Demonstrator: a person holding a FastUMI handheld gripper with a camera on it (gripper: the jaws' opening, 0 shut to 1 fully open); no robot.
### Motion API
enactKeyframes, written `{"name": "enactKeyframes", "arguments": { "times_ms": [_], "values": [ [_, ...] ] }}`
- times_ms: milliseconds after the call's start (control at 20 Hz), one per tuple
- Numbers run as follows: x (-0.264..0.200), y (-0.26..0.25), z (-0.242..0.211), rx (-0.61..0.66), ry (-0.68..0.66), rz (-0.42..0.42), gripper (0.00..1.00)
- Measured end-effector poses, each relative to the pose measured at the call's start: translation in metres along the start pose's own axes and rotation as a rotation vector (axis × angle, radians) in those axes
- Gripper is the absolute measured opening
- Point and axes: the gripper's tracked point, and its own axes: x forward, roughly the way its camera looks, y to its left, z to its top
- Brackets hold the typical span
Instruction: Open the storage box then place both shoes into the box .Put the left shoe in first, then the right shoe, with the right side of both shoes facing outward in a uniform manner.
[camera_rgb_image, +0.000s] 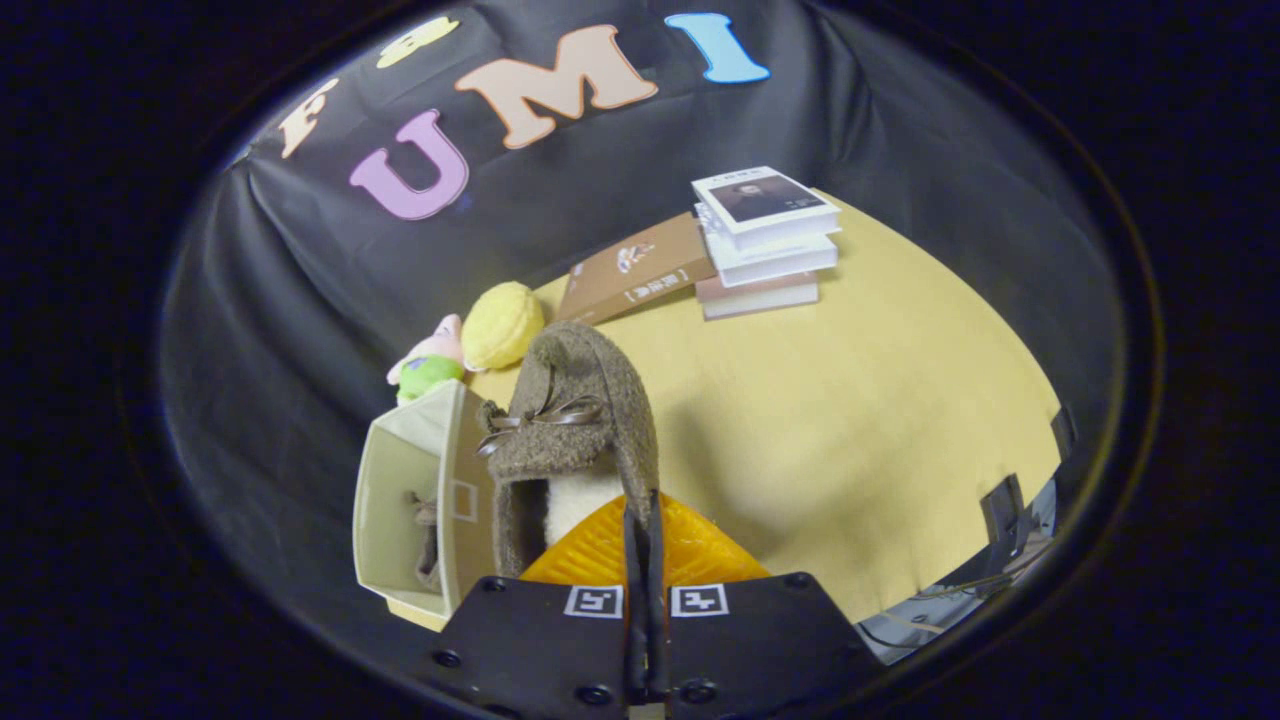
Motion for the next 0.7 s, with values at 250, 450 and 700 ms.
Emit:
{"name": "enactKeyframes", "arguments": {
  "times_ms": [250, 450, 700],
  "values": [
    [-0.011, 0.064, -0.002, 0.012, -0.026, 0.085, 0.04],
    [-0.019, 0.118, -0.007, 0.002, -0.028, 0.159, 0.04],
    [-0.003, 0.165, -0.035, -0.026, -0.008, 0.168, 0.04]
  ]
}}
